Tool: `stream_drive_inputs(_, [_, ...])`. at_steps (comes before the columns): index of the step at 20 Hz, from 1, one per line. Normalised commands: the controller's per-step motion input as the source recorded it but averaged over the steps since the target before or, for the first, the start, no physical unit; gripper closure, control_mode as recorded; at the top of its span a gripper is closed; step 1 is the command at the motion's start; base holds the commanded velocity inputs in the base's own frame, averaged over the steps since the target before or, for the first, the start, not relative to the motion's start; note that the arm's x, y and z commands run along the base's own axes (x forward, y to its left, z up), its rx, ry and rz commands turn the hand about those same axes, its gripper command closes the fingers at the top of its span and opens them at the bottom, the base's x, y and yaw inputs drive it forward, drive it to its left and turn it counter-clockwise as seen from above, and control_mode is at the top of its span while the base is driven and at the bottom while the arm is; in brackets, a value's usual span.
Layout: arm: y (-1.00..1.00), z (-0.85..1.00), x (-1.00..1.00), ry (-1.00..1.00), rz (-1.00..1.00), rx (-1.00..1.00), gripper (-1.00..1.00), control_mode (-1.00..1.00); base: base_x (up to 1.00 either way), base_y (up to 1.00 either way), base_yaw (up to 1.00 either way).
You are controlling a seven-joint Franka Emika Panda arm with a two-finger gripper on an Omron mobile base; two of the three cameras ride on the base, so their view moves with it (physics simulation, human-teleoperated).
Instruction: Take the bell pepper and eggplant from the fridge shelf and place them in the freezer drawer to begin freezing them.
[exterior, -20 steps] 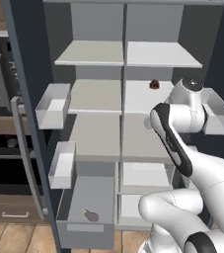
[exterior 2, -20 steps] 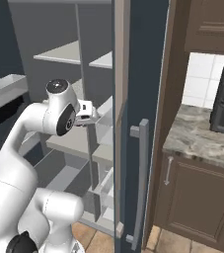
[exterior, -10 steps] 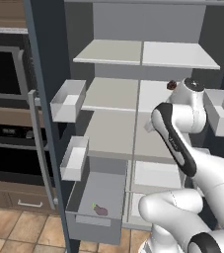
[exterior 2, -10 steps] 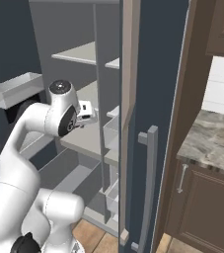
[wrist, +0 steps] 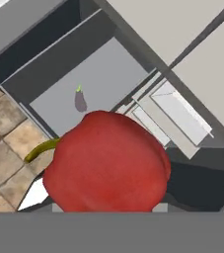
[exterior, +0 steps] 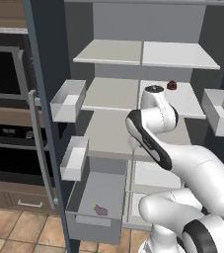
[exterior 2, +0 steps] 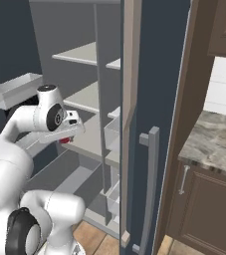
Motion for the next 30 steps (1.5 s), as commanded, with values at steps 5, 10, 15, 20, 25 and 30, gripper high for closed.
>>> stream_drive_inputs(5, [0.32, -0.78, 0.02, 0.22, 0.01, -0.01, 1.00, -1.00, 0.00, 0.00, 0.00])
stream_drive_inputs(10, [0.29, -0.94, 0.11, 0.17, 0.01, 0.10, 1.00, -1.00, 0.00, 0.00, 0.00])
stream_drive_inputs(15, [0.33, -0.95, 0.31, 0.11, 0.00, 0.15, 1.00, -1.00, 0.00, 0.00, 0.00])
stream_drive_inputs(20, [0.43, -0.82, 0.45, 0.10, 0.01, 0.06, 1.00, -1.00, 0.00, 0.00, 0.00])
stream_drive_inputs(25, [0.19, -0.65, 0.43, 0.06, 0.00, 0.00, 1.00, -1.00, 0.00, 0.00, 0.00])
stream_drive_inputs(30, [0.15, -0.65, 0.34, 0.05, 0.00, 0.00, 1.00, -1.00, 0.00, 0.00, 0.00])
